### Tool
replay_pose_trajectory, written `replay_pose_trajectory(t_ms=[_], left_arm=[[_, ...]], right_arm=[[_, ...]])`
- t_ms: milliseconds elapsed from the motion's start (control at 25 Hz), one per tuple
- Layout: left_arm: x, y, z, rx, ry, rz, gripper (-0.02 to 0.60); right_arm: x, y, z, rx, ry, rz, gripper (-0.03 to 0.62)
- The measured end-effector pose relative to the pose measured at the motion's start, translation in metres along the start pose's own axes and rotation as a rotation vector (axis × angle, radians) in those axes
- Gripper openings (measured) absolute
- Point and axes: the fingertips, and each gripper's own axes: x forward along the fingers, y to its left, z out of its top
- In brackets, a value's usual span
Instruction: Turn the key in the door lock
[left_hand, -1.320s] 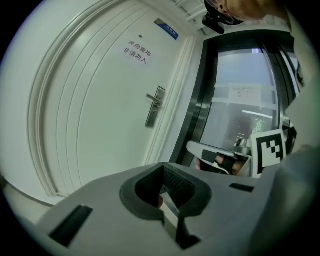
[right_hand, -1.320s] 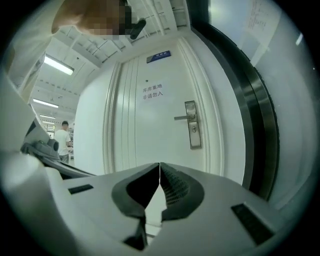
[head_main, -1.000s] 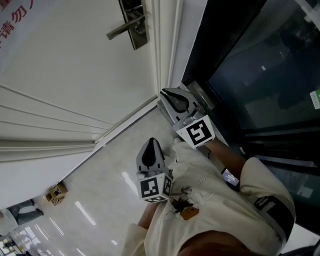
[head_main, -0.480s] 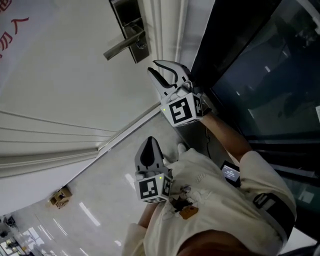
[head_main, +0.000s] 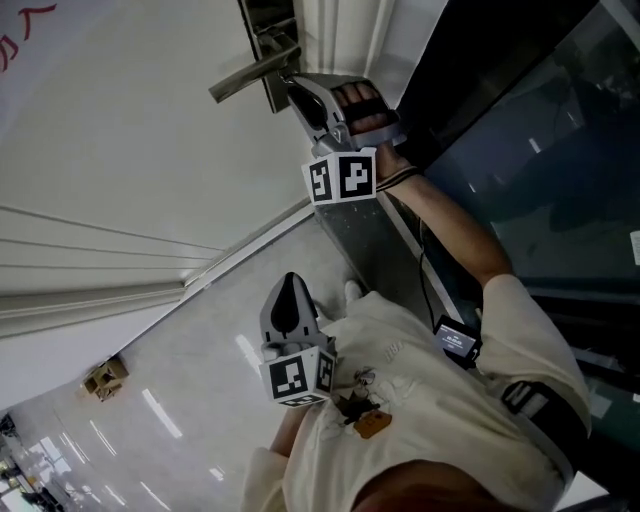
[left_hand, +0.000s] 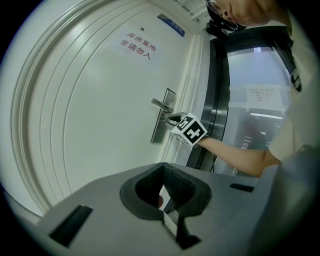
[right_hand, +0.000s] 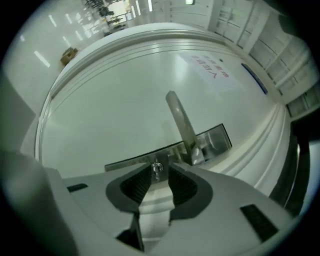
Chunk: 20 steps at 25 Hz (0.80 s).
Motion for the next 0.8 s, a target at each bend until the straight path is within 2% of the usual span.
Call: replay_pose_trajectory(t_ms=[80, 200, 280, 320, 440, 520, 600, 800], left_arm=[[-0.002, 0.0, 0.0, -0.001, -0.002, 0.006, 0.006], [-0.003, 0.001, 0.001, -0.001, -0.006, 0.014, 0.006], [-0.004, 0.002, 0.0, -0.001, -0.009, 0.02, 0.006], [-0.004, 0.002, 0.0, 0.0, -0.011, 0.023, 0.006], [-0.005, 0.003, 0.0, 0.001, -0.012, 0.031, 0.006], [-0.006, 0.004, -0.001, 0.0, -0.01, 0.033, 0.006], [-0.007, 0.005, -0.001, 0.001, -0.007, 0.033, 0.006], [-0.007, 0.003, -0.001, 0.007, -0.001, 0.03, 0.006]], right_arm=[[0.008, 0.005, -0.002, -0.077, 0.036, 0.005, 0.11], [0.017, 0.007, -0.007, -0.121, 0.078, 0.003, 0.11], [0.021, 0.005, -0.01, -0.112, 0.09, -0.007, 0.102], [0.022, 0.004, -0.01, -0.096, 0.092, -0.01, 0.063], [0.023, 0.005, -0.01, 0.002, 0.089, -0.005, 0.015], [0.023, 0.005, -0.011, 0.113, 0.076, -0.009, 0.015], [0.023, 0.003, -0.012, 0.279, 0.058, -0.001, 0.015], [0.022, -0.004, -0.015, 0.825, 0.021, 0.043, 0.015]])
